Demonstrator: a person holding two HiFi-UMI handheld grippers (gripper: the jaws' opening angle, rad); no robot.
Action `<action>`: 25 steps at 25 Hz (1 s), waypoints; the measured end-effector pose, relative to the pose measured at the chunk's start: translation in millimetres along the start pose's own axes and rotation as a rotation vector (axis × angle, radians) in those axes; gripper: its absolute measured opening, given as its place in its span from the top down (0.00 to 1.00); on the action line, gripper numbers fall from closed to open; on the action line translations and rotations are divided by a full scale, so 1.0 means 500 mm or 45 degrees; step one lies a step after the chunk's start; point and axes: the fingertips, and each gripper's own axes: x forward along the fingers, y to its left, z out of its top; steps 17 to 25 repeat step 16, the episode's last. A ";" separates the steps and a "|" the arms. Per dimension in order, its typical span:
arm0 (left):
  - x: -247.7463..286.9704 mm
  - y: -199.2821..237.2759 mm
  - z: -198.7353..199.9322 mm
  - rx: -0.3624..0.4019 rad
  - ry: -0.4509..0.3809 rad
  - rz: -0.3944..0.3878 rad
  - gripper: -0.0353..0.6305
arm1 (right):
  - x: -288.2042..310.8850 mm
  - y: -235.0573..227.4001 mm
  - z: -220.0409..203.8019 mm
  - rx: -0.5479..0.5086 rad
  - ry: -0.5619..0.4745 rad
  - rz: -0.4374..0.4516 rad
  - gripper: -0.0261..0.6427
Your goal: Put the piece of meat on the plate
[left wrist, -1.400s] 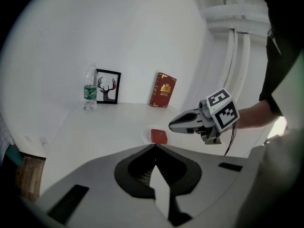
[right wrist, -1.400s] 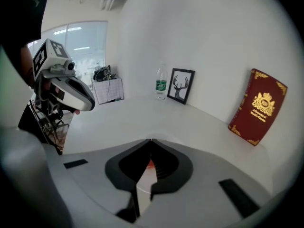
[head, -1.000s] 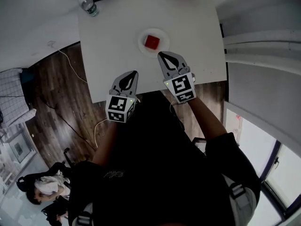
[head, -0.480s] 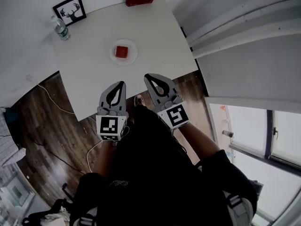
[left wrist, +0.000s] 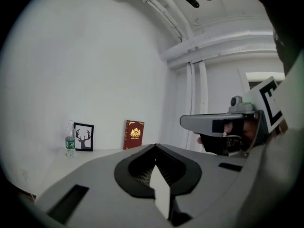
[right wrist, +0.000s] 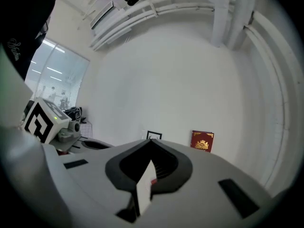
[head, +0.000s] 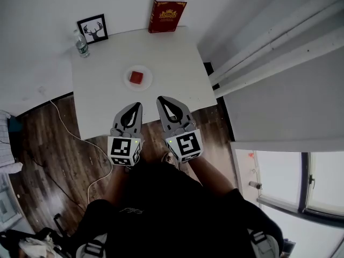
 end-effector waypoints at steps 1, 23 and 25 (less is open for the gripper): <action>-0.001 -0.015 0.005 0.006 -0.004 0.007 0.94 | -0.015 -0.001 -0.002 -0.007 -0.002 0.018 0.93; -0.037 -0.221 0.009 0.022 -0.013 0.132 0.94 | -0.188 -0.030 -0.012 -0.075 -0.075 0.190 0.93; -0.037 -0.221 0.009 0.022 -0.013 0.132 0.94 | -0.188 -0.030 -0.012 -0.075 -0.075 0.190 0.93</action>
